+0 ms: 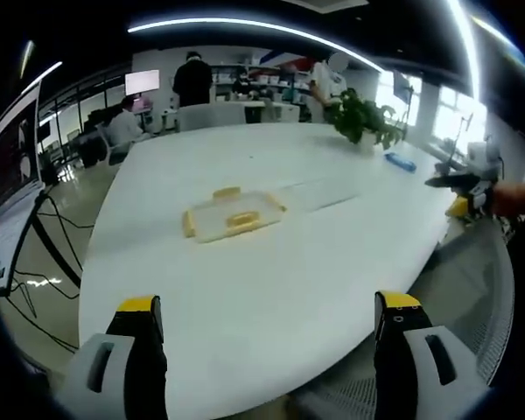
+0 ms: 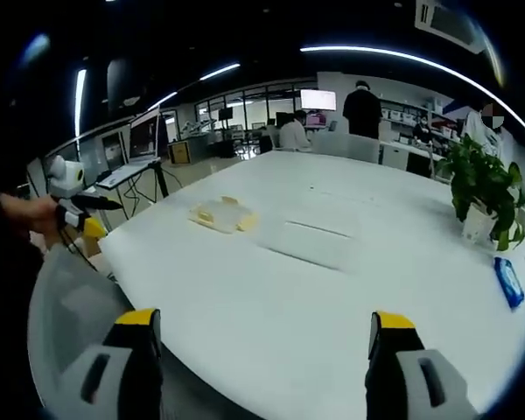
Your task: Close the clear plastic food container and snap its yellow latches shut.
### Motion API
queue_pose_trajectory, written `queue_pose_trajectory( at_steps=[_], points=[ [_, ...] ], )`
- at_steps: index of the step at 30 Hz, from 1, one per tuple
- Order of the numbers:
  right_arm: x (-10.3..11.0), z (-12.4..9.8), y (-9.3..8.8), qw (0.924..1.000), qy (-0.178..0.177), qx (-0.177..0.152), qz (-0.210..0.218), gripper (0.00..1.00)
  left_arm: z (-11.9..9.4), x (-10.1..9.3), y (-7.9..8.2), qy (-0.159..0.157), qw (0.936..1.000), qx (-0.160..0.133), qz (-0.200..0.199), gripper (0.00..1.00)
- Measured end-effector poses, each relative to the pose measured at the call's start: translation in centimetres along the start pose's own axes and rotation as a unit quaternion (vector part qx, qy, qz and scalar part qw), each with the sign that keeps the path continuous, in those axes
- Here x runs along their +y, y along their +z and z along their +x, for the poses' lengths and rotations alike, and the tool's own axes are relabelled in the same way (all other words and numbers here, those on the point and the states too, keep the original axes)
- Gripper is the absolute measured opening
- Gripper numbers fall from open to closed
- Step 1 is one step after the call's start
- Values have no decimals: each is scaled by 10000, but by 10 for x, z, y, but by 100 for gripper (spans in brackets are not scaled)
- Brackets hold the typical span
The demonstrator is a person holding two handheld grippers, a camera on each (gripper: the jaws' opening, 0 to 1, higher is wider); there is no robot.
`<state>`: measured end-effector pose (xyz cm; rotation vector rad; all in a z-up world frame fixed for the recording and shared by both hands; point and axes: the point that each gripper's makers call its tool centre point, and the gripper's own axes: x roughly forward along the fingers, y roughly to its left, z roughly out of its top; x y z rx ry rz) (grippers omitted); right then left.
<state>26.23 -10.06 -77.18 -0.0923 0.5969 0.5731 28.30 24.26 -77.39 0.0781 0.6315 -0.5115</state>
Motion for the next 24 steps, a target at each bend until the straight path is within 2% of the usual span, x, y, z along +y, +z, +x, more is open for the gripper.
queue_pose_trajectory(
  at_steps=[7,14,18,24],
  points=[
    [-3,0,4,9999,-54,-109,59,100,-1,-3,0,-100,9999,13,94,99],
    [0,2,8,9998,-47,-169,31,100,-2,-4,0,-55,9999,9,92,99],
    [-6,-1,15,9992,-156,-354,113,100,-3,-3,0,-27,10000,13,78,99],
    [-5,0,12,9996,-107,-279,24,100,-4,-4,0,-22,9999,-31,123,99]
  ],
)
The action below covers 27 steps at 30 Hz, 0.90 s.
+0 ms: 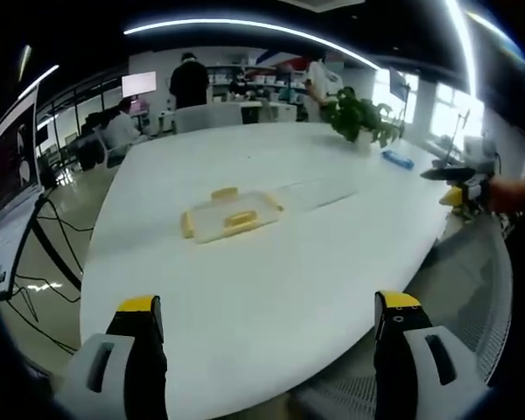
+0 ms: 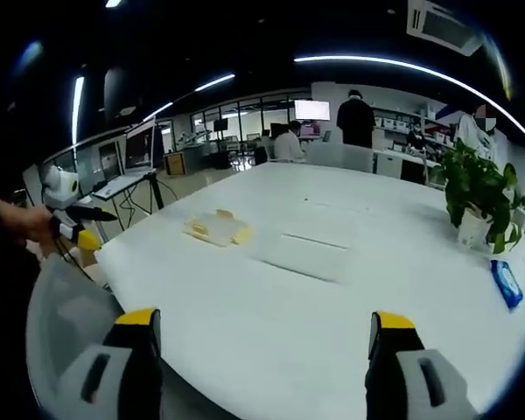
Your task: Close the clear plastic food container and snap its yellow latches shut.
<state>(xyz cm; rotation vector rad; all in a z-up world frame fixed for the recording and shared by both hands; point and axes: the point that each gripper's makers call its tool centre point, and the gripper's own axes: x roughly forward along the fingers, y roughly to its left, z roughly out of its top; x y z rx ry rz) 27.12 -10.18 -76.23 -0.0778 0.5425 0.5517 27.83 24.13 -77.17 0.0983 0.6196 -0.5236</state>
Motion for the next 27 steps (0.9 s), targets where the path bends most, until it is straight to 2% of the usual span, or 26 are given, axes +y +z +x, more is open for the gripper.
queue_pose_trajectory(
  at_steps=[7,19,27],
  points=[
    [-6,-1,1,10000,-82,-50,8,100,0,0,0,-8,10000,-10,7,99],
    [-1,2,1,10000,-38,-30,17,100,1,4,2,31,10000,-23,-82,99],
    [5,5,9,9999,1,-148,58,100,6,10,4,39,10000,-40,-45,99]
  ],
)
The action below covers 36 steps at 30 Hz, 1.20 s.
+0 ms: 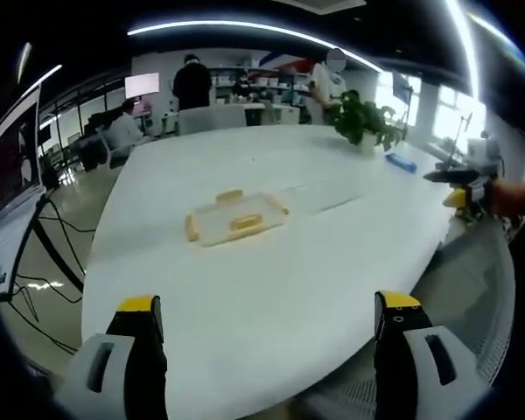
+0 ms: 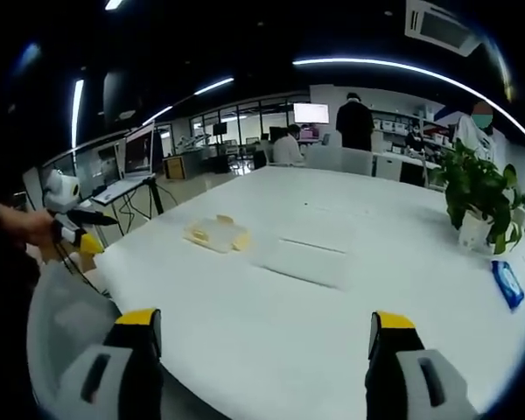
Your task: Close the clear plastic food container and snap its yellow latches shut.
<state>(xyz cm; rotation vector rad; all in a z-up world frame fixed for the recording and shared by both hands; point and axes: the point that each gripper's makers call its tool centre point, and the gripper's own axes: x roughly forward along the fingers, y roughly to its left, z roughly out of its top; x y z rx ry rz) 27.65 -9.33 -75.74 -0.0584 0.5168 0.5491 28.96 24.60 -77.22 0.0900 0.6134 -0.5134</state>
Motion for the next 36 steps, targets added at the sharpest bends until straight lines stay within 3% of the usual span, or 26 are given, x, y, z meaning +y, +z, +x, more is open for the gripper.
queue_pose_trajectory(
  at_steps=[7,13,27,36],
  points=[
    [10,6,-6,9998,112,144,-82,100,7,7,-1,-20,9999,63,130,99],
    [12,13,-1,9998,102,149,-102,100,15,15,-4,-65,9996,215,184,99],
    [25,32,10,9993,152,221,-242,100,30,20,-6,-312,9986,198,389,99],
    [25,41,5,9983,171,398,-378,100,40,33,-9,-368,9979,266,459,99]
  ],
)
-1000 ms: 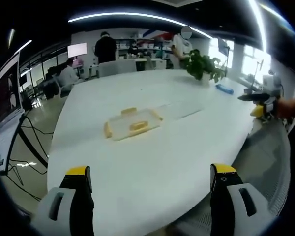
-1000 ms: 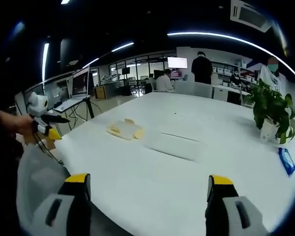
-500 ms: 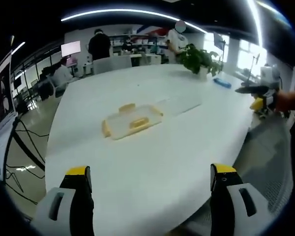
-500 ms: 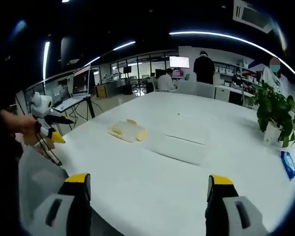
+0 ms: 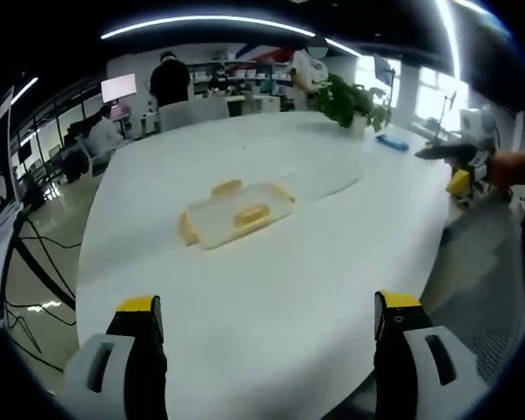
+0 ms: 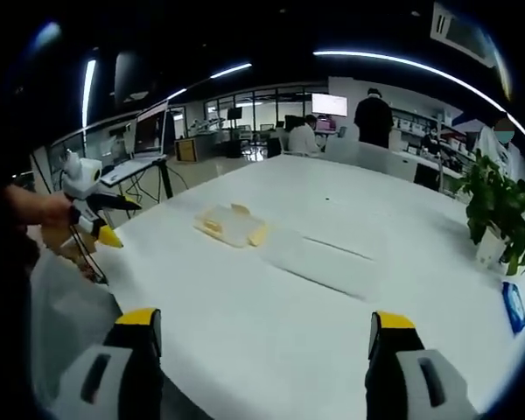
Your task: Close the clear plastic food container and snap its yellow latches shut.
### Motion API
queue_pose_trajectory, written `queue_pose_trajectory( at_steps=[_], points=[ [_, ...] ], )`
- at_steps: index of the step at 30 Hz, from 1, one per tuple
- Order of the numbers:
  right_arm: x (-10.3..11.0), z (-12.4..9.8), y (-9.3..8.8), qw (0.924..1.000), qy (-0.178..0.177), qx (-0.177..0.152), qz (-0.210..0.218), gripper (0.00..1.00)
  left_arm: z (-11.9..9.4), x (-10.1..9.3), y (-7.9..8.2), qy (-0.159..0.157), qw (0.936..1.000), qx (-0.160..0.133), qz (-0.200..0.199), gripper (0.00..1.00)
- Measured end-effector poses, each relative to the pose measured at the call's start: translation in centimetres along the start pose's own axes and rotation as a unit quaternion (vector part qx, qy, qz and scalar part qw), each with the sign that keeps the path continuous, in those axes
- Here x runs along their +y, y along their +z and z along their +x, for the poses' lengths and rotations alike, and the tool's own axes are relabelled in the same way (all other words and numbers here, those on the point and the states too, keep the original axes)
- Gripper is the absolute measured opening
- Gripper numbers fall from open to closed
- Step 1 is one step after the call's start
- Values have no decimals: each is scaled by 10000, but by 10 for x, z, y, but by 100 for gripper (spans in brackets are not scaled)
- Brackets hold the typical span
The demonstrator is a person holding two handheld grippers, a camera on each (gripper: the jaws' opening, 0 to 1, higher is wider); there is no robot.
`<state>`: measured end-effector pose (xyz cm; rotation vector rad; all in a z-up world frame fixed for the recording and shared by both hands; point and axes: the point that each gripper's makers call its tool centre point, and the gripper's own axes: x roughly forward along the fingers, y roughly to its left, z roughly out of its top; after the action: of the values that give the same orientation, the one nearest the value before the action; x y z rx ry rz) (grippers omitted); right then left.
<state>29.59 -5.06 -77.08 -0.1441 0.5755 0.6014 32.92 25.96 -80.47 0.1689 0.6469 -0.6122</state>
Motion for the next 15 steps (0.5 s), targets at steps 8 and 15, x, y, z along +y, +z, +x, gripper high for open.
queue_pose_trajectory(
  at_steps=[8,15],
  points=[
    [3,15,-1,9999,111,119,-48,100,10,8,-2,-113,9997,86,208,99],
    [6,30,4,9996,208,161,-143,100,20,18,-6,-164,9994,191,219,99]
  ],
)
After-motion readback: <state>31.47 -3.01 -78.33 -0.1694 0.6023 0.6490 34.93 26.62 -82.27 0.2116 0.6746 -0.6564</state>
